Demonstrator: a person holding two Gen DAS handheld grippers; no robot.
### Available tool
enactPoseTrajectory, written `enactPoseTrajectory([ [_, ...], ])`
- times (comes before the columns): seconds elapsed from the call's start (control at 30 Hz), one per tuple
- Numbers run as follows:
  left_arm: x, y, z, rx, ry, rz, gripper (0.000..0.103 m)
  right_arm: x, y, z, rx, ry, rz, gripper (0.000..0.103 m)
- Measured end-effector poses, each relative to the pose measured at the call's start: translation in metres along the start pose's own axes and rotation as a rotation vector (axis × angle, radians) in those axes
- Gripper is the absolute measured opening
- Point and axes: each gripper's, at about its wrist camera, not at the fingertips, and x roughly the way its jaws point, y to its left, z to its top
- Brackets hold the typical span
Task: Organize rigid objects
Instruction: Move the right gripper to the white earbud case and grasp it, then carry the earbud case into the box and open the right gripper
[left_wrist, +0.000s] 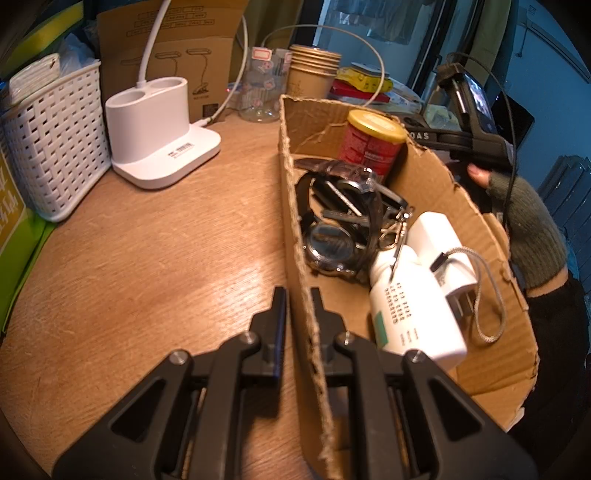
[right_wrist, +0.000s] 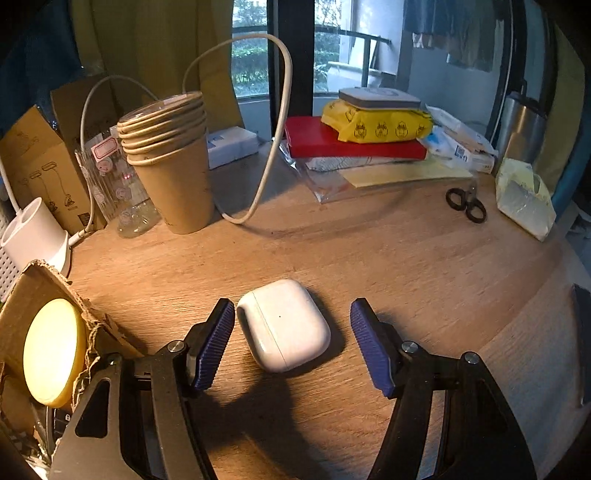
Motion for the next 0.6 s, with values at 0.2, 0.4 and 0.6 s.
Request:
enactPoseTrajectory([
  [0.2,0.0,0.0,0.0,0.0,0.0,0.0,0.012,0.008,0.002,0.001,0.0,0.034,-0.012,0.067],
  [0.4,0.0,0.0,0.0,0.0,0.0,0.0,0.012,0.012,0.009,-0.001,-0.031,0.058,-0.025,0.053],
  [0.6,0.0,0.0,0.0,0.0,0.0,0.0,0.012,0.009,0.01,-0.003,-0.031,0.051,-0.03,0.053],
])
